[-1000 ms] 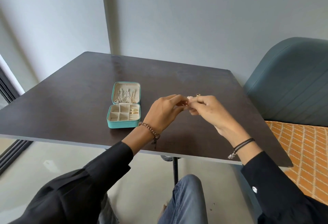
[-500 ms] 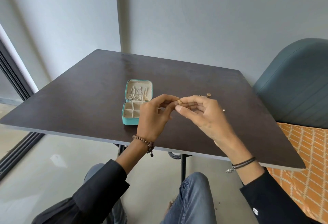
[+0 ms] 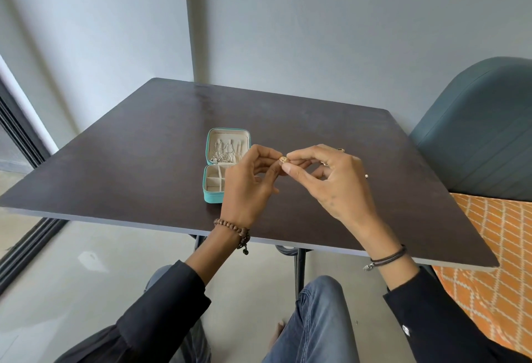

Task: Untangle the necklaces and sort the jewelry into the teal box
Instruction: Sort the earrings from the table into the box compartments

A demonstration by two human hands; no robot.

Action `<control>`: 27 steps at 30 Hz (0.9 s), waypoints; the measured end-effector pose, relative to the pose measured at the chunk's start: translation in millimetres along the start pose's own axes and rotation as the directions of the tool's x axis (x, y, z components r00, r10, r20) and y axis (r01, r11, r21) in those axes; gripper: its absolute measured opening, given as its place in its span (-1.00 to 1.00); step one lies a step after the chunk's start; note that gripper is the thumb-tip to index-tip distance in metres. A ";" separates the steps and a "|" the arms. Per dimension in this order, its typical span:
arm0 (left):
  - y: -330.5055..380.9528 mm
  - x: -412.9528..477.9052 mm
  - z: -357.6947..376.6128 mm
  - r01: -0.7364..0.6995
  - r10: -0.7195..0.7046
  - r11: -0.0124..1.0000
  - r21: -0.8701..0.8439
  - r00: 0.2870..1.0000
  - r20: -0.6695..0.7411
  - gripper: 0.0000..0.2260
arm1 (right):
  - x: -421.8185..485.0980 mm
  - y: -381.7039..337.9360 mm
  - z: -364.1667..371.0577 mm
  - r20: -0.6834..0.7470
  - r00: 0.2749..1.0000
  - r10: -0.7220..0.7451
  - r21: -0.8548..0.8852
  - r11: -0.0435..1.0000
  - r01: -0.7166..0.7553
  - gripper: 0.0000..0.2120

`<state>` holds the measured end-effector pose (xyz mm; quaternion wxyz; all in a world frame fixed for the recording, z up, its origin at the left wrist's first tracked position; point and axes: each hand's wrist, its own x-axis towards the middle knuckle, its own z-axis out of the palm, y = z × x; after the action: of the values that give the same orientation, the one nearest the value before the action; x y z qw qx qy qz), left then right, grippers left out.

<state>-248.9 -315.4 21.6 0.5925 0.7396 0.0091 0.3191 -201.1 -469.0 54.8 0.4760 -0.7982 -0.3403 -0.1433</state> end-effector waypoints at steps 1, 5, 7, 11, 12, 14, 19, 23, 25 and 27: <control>-0.6 0.5 -1.6 -0.002 0.002 1.000 0.009 1.000 -0.010 -0.91 | 0.9 -0.9 2.0 0.004 1.000 -0.024 -0.017 1.000 0.024 -0.86; -3.0 0.2 -10.2 -0.017 0.020 0.998 0.058 0.999 -0.038 -0.90 | 3.9 -5.5 10.2 0.016 0.997 -0.082 -0.072 0.994 0.083 -0.86; -4.2 -0.5 -15.5 -0.028 0.032 0.995 0.091 0.999 -0.039 -0.90 | 5.8 -8.6 14.4 0.037 0.991 -0.125 -0.111 0.986 0.128 -0.86; -9.8 0.2 -26.3 -0.071 0.080 0.983 0.172 0.996 -0.044 -0.93 | 11.1 -9.6 23.2 0.071 0.989 -0.129 -0.120 0.983 0.137 -0.88; -12.0 0.3 -29.6 -0.080 0.089 0.974 0.211 0.995 -0.034 -0.93 | 13.0 -8.5 25.9 0.083 0.990 -0.118 -0.118 0.985 0.127 -0.89; -16.8 1.5 -35.9 -0.074 0.073 0.953 0.293 0.997 0.014 -0.91 | 16.8 -5.3 30.7 0.105 0.991 -0.086 -0.109 0.989 0.098 -0.89; -26.9 3.0 -57.9 -0.092 0.068 0.896 0.434 0.995 0.071 -0.85 | 23.2 1.5 41.3 0.188 0.982 -0.022 -0.083 0.996 0.038 -0.90; -39.5 3.1 -75.6 -0.064 0.083 0.781 0.621 0.997 -0.002 -0.73 | 25.5 7.1 51.8 0.247 0.969 0.007 -0.086 0.996 0.015 -0.91; -45.1 0.2 -82.6 -0.017 0.032 0.762 0.647 0.999 -0.011 -0.60 | 25.8 9.1 55.9 0.270 0.963 0.004 -0.098 0.995 0.023 -0.91; -49.8 -3.6 -89.0 0.029 -0.027 0.754 0.656 1.000 -0.013 -0.51 | 25.9 10.0 59.7 0.289 0.957 -0.001 -0.108 0.994 0.034 -0.90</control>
<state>-276.5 -224.5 -15.6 0.3009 0.8996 0.1322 0.2877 -181.2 -410.4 32.4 0.3744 -0.8329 -0.4048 -0.0484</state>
